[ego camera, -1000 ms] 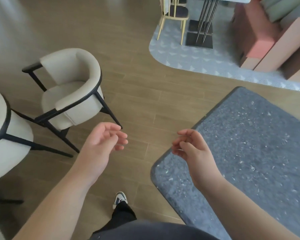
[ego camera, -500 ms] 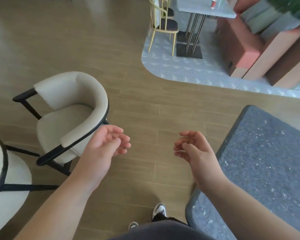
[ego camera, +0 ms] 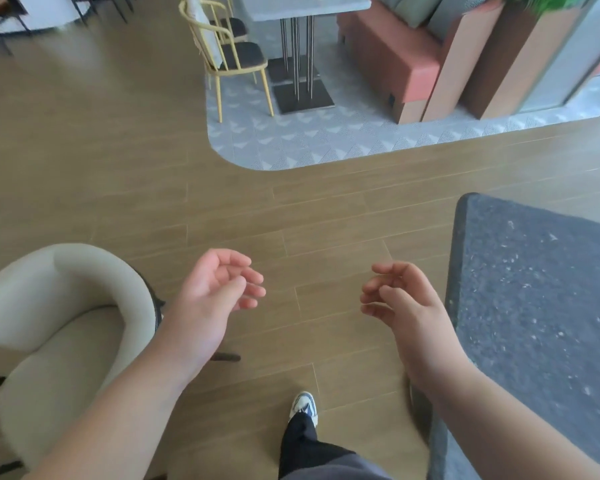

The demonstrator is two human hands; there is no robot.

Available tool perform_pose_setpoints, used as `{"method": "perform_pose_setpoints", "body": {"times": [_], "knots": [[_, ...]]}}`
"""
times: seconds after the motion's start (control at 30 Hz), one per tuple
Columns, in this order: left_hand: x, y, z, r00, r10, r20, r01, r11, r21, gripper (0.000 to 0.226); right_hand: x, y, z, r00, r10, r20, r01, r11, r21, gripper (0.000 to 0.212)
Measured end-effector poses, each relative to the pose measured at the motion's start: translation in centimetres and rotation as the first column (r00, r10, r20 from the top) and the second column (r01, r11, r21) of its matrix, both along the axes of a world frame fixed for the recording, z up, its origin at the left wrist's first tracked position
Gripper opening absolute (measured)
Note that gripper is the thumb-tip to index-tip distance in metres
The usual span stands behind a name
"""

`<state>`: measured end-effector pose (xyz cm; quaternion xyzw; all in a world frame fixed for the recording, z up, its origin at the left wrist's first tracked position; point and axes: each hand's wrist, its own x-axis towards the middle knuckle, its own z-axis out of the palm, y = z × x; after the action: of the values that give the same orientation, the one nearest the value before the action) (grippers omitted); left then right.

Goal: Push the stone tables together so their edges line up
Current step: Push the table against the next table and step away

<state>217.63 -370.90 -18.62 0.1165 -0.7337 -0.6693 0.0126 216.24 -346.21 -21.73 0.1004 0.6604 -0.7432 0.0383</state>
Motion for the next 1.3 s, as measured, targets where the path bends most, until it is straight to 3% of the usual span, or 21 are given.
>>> {"method": "perform_pose_setpoints", "body": {"times": [0.43,0.63,0.73,0.8,1.03,1.3], "knots": [[-18.7,-6.6,-1.3,0.997,-0.079,0.021,0.078,0.995,0.067,0.023,-17.2,-6.8,1.8,0.999,-0.052,0.016,0.051,0.997,0.065,0.035],[-31.7,-7.9,-1.7,0.969,-0.238,-0.069,0.244,0.963,0.115,0.026,-26.8,-9.0,2.3,0.982,-0.189,-0.022,0.190,0.976,0.104,0.038],[-38.9,-7.7,-0.6,0.937,-0.334,-0.099,0.346,0.924,0.163,0.013,-32.0,-9.3,3.8,0.957,-0.282,-0.073,0.288,0.953,0.096,0.039],[-43.0,-7.1,0.4,0.914,-0.386,-0.123,0.403,0.900,0.169,0.020,-34.9,-9.3,4.9,0.938,-0.325,-0.119,0.335,0.940,0.072,0.034],[-53.9,-1.6,2.1,0.808,-0.557,-0.193,0.583,0.802,0.129,0.018,-40.7,-5.9,6.1,0.857,-0.495,-0.146,0.510,0.856,0.090,0.036],[-63.5,12.7,2.4,0.664,-0.719,-0.207,0.744,0.662,0.087,0.021,-46.3,5.2,5.5,0.716,-0.682,-0.150,0.695,0.717,0.052,0.034]]}}
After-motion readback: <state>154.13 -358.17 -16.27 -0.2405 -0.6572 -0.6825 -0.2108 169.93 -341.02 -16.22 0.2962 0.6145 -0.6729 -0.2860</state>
